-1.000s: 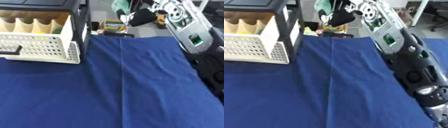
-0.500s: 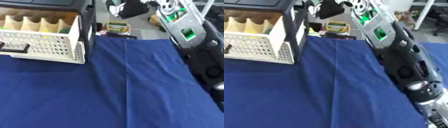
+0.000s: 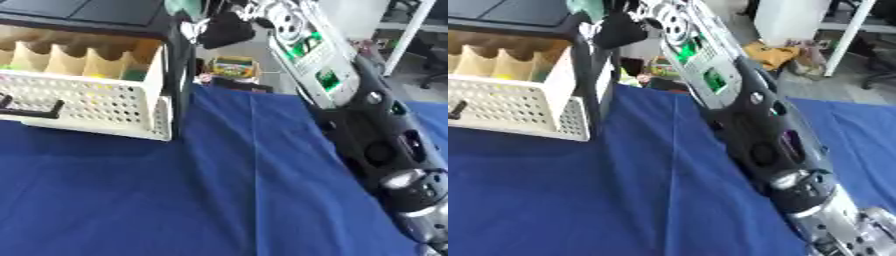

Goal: Pick up objects from table and place into drawer.

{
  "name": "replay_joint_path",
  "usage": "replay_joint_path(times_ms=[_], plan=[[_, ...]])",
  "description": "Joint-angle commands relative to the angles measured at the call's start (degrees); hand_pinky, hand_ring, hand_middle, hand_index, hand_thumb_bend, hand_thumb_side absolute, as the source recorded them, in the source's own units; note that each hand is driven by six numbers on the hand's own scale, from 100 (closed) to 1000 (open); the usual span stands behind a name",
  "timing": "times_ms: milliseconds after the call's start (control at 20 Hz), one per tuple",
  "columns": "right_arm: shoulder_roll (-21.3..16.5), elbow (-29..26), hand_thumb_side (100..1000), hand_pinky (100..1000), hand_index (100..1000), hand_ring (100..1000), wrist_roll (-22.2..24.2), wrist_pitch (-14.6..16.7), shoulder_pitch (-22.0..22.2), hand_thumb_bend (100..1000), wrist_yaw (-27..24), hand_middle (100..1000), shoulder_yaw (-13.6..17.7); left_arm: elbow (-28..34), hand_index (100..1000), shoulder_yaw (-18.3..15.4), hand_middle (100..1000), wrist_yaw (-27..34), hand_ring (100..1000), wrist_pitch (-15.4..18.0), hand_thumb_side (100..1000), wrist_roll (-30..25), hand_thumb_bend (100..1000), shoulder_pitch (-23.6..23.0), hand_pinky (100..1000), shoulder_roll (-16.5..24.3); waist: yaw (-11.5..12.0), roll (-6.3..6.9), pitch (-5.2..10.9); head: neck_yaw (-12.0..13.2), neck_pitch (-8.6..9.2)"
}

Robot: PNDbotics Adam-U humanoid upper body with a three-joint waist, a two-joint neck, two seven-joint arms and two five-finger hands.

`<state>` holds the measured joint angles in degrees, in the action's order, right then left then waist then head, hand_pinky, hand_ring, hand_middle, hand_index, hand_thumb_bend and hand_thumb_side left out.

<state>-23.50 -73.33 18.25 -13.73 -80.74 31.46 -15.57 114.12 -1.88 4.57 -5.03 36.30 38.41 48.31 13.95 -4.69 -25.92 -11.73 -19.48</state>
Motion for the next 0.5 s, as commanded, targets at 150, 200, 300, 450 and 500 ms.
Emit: replay_joint_path(times_ms=[150, 200, 300, 450, 500], plan=[[0.81, 1.62, 254, 589, 612, 547, -0.76, 0.51, -2.0, 100, 1.67, 531, 0.53, 0.47, 728, -0.31, 100, 0.54, 100, 0.55, 454, -0.28, 258, 1.62, 100, 0.95, 0.66, 0.14, 0.89, -0.72, 2.35], [1.04, 1.87, 252, 588, 611, 546, -0.86, 0.66, -2.08, 100, 1.84, 530, 0.47, 0.47, 728, -0.31, 100, 0.55, 100, 0.67, 454, -0.28, 259, 1.76, 100, 0.92, 0.81, 0.05, 0.76, -0.85, 3.02], [1.63, 2.32, 251, 587, 610, 545, -1.09, 0.88, -2.21, 100, 2.1, 529, 0.38, 0.47, 728, -0.27, 100, 0.59, 100, 0.85, 454, -0.31, 259, 2.09, 100, 0.81, 1.2, -0.13, 0.51, -1.16, 4.15], [2.61, 3.01, 249, 586, 609, 544, -1.27, 1.14, -2.41, 100, 2.39, 528, 0.16, 0.47, 728, -0.2, 100, 0.66, 100, 0.96, 455, -0.39, 258, 2.52, 100, 0.51, 1.63, -0.35, 0.25, -1.63, 4.79], [2.89, 3.2, 249, 586, 608, 544, -1.34, 1.24, -2.48, 100, 2.51, 527, 0.08, 0.47, 728, -0.17, 100, 0.68, 100, 0.98, 455, -0.42, 258, 2.61, 100, 0.46, 1.76, -0.42, 0.18, -1.81, 4.78]])
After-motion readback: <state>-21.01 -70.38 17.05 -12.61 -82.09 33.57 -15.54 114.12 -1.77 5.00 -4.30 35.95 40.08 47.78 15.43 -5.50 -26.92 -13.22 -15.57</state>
